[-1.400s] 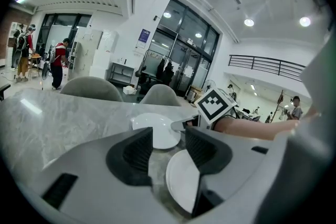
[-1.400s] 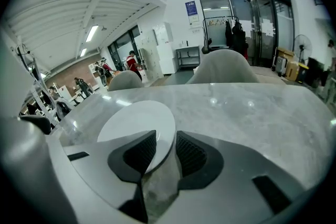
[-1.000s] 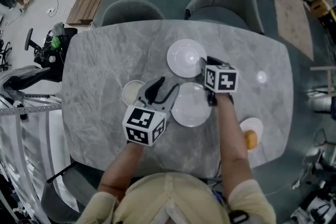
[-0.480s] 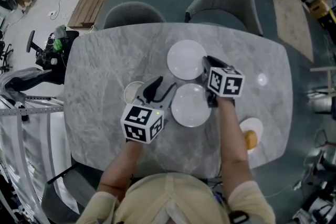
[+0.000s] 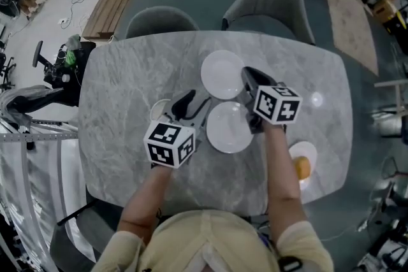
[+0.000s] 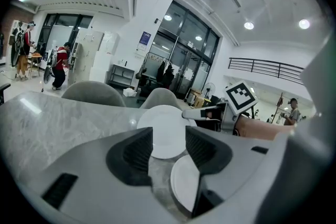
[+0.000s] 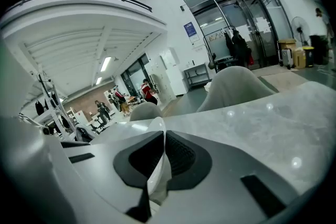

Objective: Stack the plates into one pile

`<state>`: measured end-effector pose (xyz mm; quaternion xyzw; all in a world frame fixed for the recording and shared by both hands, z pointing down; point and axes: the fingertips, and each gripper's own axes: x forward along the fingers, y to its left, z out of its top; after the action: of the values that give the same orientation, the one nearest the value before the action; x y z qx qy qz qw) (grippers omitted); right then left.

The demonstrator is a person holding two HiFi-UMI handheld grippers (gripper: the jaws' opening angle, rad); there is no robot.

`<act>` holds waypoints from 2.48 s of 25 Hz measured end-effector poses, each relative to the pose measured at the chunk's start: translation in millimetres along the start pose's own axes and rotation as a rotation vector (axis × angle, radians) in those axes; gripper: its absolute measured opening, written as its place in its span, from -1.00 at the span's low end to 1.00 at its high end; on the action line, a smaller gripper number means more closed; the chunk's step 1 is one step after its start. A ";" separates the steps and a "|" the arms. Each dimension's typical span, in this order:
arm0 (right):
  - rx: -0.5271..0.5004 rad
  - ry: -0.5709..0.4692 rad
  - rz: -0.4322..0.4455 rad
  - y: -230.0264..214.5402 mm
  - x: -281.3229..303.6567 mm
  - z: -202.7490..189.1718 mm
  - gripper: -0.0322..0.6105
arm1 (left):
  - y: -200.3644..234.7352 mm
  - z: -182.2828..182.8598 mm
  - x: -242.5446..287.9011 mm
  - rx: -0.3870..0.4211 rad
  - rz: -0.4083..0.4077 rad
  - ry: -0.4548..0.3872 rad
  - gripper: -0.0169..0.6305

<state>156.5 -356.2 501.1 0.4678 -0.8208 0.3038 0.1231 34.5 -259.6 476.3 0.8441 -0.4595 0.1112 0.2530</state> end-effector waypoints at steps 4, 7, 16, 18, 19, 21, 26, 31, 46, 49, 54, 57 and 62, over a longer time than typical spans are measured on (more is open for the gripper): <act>-0.013 -0.032 0.048 18.3 -7.1 9.3 -0.86 | 1.9 1.6 -2.6 -0.012 -0.009 -0.008 -0.35; -0.048 -0.048 0.066 28.2 -13.3 16.4 -0.86 | 3.0 4.7 -3.8 -0.014 -0.012 -0.017 -0.35; -0.112 -0.101 0.114 48.7 -46.0 33.4 -0.86 | 0.7 10.6 -3.0 -0.024 -0.052 -0.036 -0.35; -0.109 -0.124 0.144 55.2 -57.1 40.3 -0.86 | 0.5 14.6 -3.0 -0.033 -0.059 -0.050 -0.35; -0.110 -0.134 0.161 59.0 -62.5 43.3 -0.86 | 1.0 16.5 -3.2 -0.036 -0.059 -0.058 -0.35; -0.123 -0.151 0.198 68.2 -72.9 47.5 -0.86 | 3.6 19.1 -4.2 -0.037 -0.057 -0.071 -0.35; -0.146 -0.172 0.281 94.9 -100.6 53.8 -0.86 | 8.1 21.5 -6.8 -0.066 -0.066 -0.095 -0.34; -0.148 -0.184 0.337 106.8 -114.7 55.9 -0.86 | 7.6 22.0 -3.7 -0.106 -0.084 -0.107 -0.34; -0.136 -0.216 0.395 124.1 -140.7 58.0 -0.86 | -14.0 40.5 -16.7 -0.176 -0.197 -0.175 -0.35; -0.132 -0.228 0.369 120.3 -144.0 58.2 -0.86 | -17.3 43.5 -25.2 -0.145 -0.200 -0.175 -0.35; -0.148 -0.233 0.295 114.0 -141.7 52.6 -0.86 | -19.3 42.2 -35.8 -0.091 -0.190 -0.160 -0.35; -0.141 -0.237 0.249 106.5 -141.5 48.1 -0.86 | -23.8 40.6 -39.2 -0.054 -0.187 -0.144 -0.35; -0.129 -0.229 0.167 89.4 -146.1 35.8 -0.86 | -36.8 32.8 -38.5 -0.015 -0.177 -0.104 -0.35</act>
<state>161.8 -243.2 367.7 0.4205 -0.8833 0.2046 0.0327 42.3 -232.7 420.4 0.8840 -0.3966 0.0411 0.2440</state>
